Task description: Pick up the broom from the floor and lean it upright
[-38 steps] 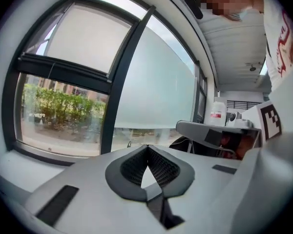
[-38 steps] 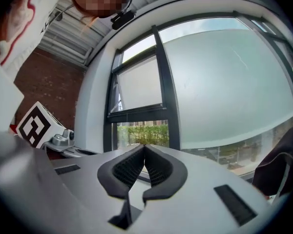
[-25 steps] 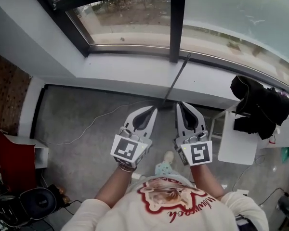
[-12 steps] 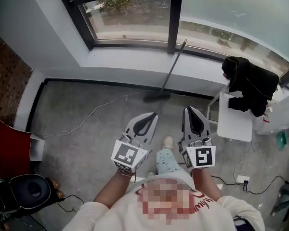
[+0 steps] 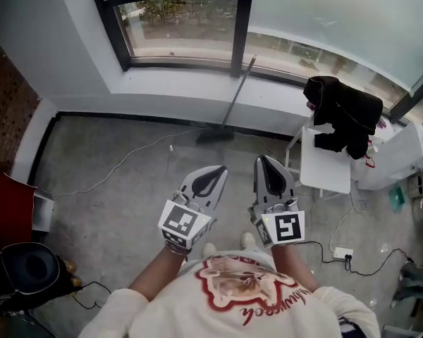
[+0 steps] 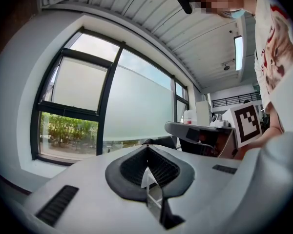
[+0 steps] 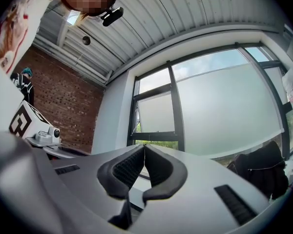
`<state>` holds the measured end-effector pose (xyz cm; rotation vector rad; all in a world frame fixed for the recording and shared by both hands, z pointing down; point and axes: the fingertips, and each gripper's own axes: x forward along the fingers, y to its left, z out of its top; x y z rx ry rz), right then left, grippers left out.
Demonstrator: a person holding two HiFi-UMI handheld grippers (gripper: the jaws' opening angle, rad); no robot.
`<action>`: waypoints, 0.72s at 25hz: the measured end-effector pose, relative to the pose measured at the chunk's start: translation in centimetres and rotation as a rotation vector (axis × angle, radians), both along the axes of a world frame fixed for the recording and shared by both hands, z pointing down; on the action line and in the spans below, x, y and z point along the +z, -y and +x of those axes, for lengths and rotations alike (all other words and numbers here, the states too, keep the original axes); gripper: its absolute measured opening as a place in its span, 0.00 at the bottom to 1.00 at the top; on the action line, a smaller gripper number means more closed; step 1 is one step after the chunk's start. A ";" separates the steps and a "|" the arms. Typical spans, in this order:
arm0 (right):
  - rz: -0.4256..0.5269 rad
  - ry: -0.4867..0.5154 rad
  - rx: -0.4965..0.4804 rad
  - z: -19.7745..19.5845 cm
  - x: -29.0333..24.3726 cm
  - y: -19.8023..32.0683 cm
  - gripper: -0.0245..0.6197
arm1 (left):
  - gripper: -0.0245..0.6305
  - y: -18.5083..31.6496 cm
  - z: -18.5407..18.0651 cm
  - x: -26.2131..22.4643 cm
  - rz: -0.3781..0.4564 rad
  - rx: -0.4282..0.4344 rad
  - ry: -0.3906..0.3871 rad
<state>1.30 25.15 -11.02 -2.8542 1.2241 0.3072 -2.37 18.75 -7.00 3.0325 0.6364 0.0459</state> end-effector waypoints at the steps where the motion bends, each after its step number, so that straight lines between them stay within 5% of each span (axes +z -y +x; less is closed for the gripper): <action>1: 0.002 0.004 -0.001 -0.2 -0.2 -0.4 0.08 | 0.07 -0.3 -0.1 -0.3 0.004 0.002 -0.005; 18: -0.001 0.000 -0.020 -1.5 -1.2 -2.7 0.08 | 0.07 -3.4 0.0 -1.8 0.014 0.014 -0.035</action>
